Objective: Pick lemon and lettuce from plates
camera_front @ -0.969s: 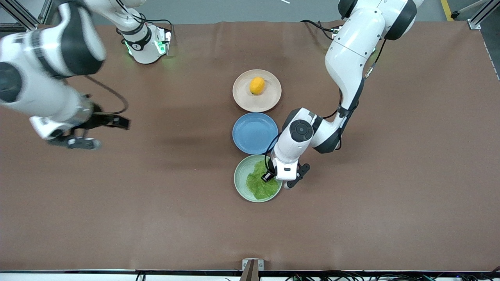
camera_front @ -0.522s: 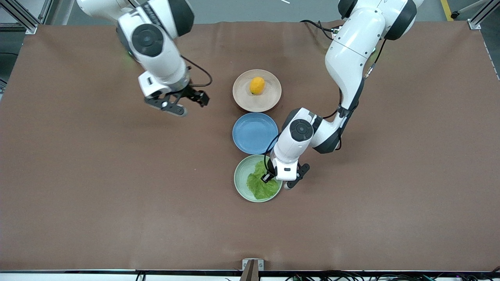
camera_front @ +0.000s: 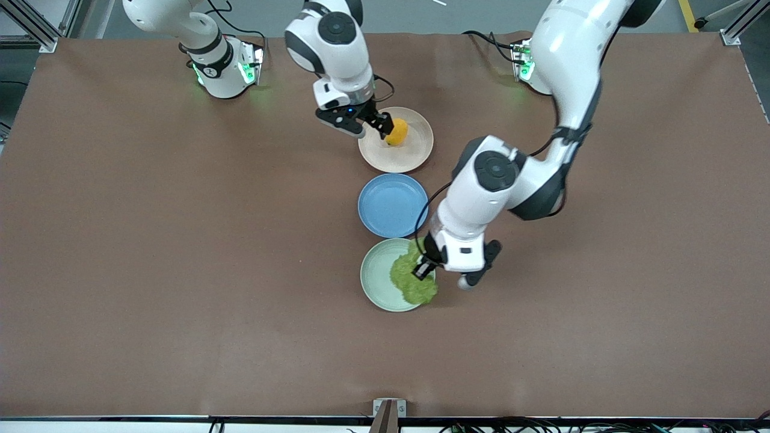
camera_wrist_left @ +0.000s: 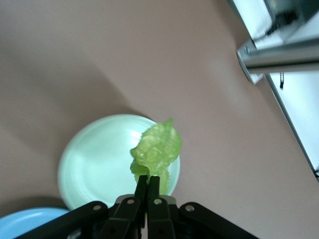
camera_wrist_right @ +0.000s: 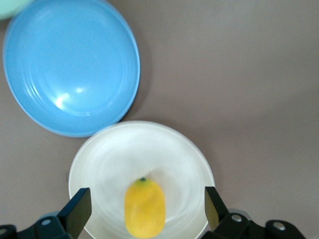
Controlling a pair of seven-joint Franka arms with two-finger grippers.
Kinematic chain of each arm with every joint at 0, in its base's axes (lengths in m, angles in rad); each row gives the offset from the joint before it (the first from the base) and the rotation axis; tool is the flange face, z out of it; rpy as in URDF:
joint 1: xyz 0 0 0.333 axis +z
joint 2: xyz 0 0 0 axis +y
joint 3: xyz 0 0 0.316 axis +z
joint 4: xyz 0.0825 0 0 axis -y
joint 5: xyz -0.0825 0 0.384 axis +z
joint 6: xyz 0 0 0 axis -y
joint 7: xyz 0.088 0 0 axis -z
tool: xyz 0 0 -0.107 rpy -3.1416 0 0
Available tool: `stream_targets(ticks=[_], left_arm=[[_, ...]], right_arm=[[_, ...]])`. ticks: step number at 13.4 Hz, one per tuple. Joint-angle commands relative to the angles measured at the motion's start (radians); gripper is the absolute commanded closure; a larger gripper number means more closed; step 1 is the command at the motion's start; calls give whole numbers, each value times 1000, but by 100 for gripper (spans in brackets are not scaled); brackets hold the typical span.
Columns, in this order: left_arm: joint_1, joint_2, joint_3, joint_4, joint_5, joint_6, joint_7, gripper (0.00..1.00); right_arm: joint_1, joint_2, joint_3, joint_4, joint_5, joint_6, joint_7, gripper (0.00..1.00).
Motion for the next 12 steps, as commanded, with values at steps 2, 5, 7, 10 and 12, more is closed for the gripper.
stream_targets(ticks=[2, 5, 7, 10, 12], left_arm=[[260, -218, -145, -259, -14, -100, 323, 99], [533, -324, -303, -487, -13, -91, 670, 99], [638, -348, -345, -573, -8, -63, 831, 99], [704, -357, -350, -720, 1, 100, 959, 99], [715, -351, -347, -786, 3, 185, 1014, 99]], right_arm=[[92, 143, -20, 49, -142, 59, 166, 0], [129, 252, -17, 129, -245, 64, 310, 0], [144, 284, -17, 155, -245, 64, 324, 0], [146, 301, -17, 166, -247, 64, 324, 7], [146, 303, -15, 166, -247, 64, 320, 31]])
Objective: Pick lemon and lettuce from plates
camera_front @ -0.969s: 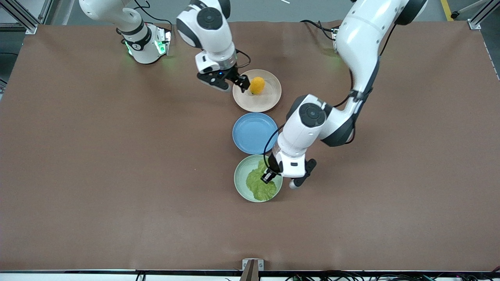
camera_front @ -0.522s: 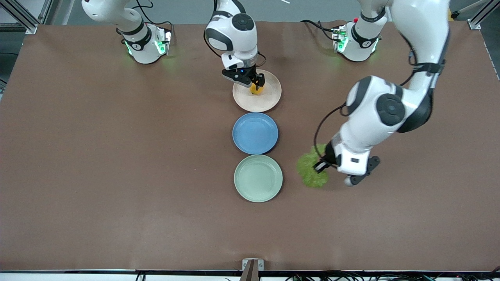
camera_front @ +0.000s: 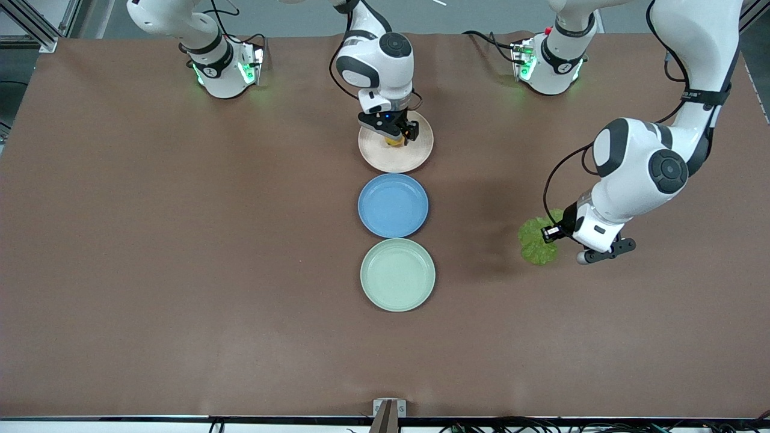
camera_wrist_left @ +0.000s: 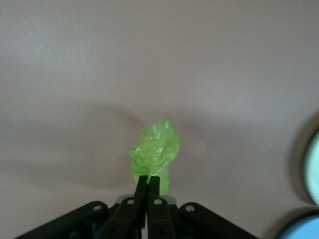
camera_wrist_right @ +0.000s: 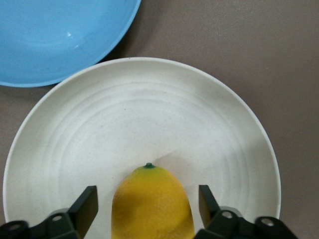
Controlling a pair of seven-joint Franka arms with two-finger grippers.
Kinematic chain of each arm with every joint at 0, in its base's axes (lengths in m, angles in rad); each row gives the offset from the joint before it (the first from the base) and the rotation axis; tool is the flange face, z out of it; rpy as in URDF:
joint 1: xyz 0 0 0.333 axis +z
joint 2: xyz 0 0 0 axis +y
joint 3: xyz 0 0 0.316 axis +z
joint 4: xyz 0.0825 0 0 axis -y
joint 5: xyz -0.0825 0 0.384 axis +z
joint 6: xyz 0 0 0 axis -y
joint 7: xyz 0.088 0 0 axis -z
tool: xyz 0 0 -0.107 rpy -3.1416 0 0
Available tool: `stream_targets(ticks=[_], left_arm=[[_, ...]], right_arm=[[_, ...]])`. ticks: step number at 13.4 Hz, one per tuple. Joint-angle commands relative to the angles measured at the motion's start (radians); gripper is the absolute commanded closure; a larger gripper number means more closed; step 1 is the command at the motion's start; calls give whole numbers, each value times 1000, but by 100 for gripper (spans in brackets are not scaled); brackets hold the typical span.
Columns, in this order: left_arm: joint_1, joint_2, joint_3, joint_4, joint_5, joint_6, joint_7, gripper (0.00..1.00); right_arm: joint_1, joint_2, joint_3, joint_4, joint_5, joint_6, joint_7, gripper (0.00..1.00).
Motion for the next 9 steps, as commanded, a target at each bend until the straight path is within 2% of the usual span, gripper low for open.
stream_targets(ticks=[1, 2, 3, 5, 9], left_arm=[[33, -30, -16, -105, 3, 95, 61, 99], [37, -21, -16, -116, 3, 108, 75, 99], [39, -17, -15, -126, 7, 117, 91, 99], [42, -6, -13, -143, 32, 138, 96, 98], [59, -1, -13, -150, 104, 140, 111, 90]], right_arm=[[14, 3, -11, 8, -30, -5, 28, 54], [14, 3, -11, 8, -30, -11, 28, 84], [10, 1, -11, 8, -30, -17, 20, 98], [-21, -39, -14, 8, -29, -52, -12, 100], [-231, -219, -8, 2, -15, -241, -364, 100]])
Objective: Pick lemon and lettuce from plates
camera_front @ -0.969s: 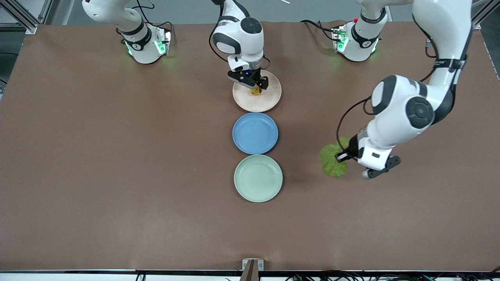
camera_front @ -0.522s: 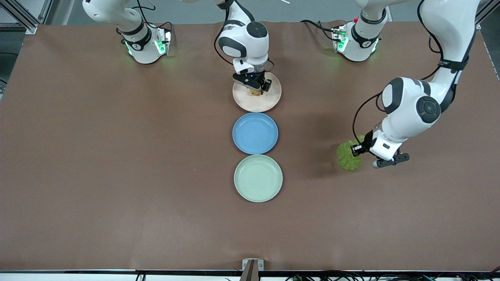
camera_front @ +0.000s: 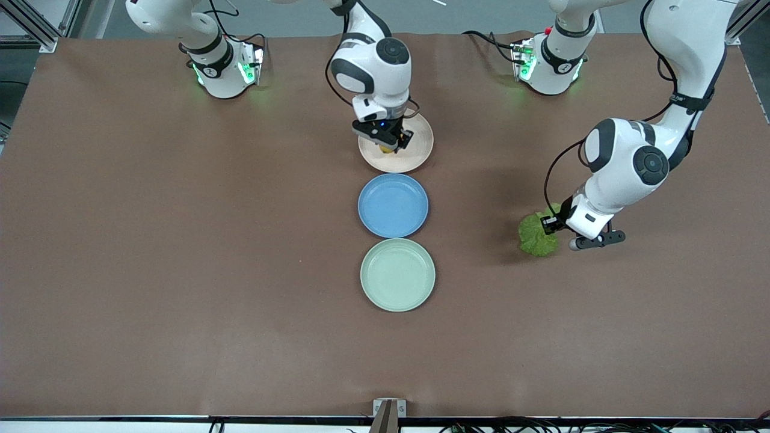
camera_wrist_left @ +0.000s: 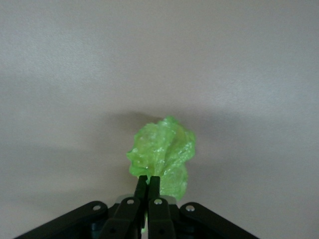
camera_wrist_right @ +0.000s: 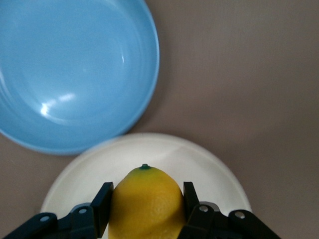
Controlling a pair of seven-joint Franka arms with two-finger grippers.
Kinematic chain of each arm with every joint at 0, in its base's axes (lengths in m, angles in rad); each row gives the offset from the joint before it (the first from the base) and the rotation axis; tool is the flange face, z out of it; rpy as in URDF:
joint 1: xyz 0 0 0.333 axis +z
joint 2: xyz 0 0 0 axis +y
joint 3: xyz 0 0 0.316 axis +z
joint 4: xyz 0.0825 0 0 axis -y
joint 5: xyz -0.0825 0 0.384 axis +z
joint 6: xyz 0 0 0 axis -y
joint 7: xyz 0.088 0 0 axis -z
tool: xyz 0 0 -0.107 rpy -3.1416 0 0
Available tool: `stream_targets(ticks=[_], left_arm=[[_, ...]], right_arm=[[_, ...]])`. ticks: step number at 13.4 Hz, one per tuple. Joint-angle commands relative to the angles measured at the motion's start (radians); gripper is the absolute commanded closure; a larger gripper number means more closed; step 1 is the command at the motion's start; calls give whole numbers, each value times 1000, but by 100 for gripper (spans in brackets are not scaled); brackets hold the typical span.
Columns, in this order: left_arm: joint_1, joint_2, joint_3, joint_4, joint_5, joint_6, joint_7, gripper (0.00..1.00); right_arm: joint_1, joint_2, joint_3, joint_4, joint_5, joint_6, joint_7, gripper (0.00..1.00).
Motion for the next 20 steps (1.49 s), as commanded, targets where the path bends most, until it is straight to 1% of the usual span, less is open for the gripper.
stream_targets(ticks=[1, 2, 3, 5, 6, 8, 11, 13, 15, 17, 20], left_arm=[[27, -7, -15, -14, 57, 17, 18, 72], [30, -10, -15, -8, 57, 15, 17, 31], [30, -18, -15, -4, 57, 14, 18, 0], [30, -35, -16, 25, 57, -8, 18, 0], [28, -39, -18, 53, 57, -44, 18, 0], [30, -54, -18, 126, 57, -184, 20, 0], [31, -94, -19, 270, 57, -449, 43, 0], [31, -145, -18, 320, 57, -544, 44, 0], [34, -209, -13, 340, 57, -601, 49, 0], [41, -251, -12, 387, 57, -667, 51, 0], [44, -254, -10, 546, 42, -840, 76, 0]], right_arm=[[-168, -157, 15, -49, -13, -110, -250, 100], [-219, -176, 13, -59, -7, -128, -345, 100], [-277, -197, 12, -82, -5, -136, -451, 100], [-409, -235, 13, -133, -5, -128, -663, 100], [-472, -251, 13, -158, -5, -127, -764, 100], [-585, -275, 13, -223, -2, -87, -941, 100], [-717, -283, 12, -346, 15, 52, -1172, 100], [-797, -266, 10, -389, 13, 153, -1285, 100], [-875, -214, 10, -417, 13, 255, -1383, 100], [-920, -161, 12, -428, 13, 301, -1431, 100], [-925, -95, 12, -448, 13, 375, -1437, 100]])
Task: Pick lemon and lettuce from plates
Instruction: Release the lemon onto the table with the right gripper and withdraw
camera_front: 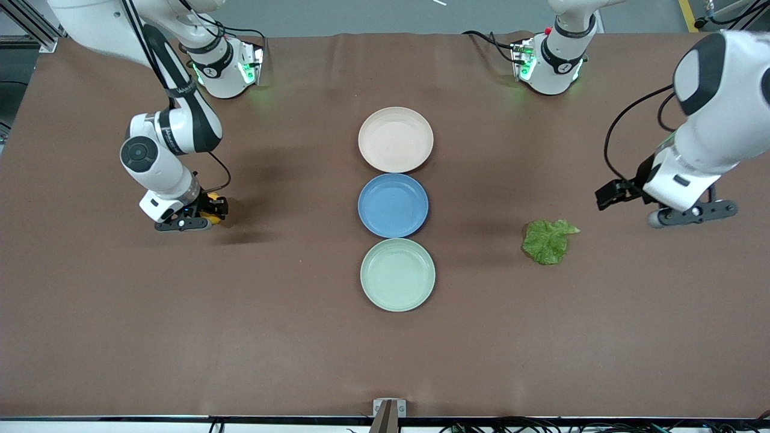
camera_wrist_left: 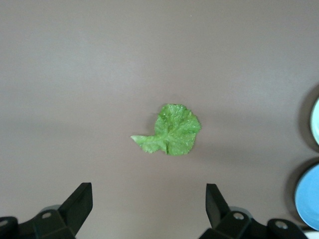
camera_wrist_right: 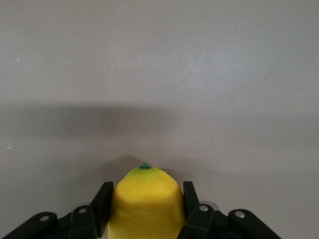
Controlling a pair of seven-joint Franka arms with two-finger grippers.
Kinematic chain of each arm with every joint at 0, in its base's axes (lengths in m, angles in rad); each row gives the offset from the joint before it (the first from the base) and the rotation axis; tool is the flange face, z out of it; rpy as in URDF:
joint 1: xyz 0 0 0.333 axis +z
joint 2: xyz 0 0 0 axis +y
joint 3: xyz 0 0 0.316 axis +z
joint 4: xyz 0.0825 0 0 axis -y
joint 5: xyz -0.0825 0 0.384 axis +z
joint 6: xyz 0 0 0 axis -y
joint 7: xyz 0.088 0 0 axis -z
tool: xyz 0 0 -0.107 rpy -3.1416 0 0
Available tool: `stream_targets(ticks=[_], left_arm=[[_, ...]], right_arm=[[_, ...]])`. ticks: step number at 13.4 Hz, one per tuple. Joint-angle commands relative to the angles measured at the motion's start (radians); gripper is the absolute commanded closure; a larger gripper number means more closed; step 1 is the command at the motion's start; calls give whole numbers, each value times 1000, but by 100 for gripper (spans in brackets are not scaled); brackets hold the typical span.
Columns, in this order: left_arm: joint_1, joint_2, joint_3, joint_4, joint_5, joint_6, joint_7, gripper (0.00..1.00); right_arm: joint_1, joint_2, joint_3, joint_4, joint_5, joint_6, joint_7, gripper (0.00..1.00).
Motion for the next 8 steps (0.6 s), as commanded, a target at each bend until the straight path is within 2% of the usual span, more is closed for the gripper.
stream_targets(ticks=[1, 2, 3, 5, 8], left_arm=[[19, 2, -6, 130, -2, -138, 58, 0], [29, 2, -7, 167, -2, -172, 73, 0], [34, 2, -6, 205, -2, -200, 81, 0], [78, 2, -7, 265, -31, -253, 131, 0], [103, 4, -7, 276, -68, -266, 200, 0]], right_arm=[[-15, 34, 22, -24, 10, 53, -17, 100], [-18, 36, 22, -23, 10, 54, -17, 98], [-18, 36, 20, -20, 10, 54, -24, 84], [-38, 36, 22, -15, 10, 53, -70, 0], [-51, 16, 25, 9, 10, 34, -75, 0]])
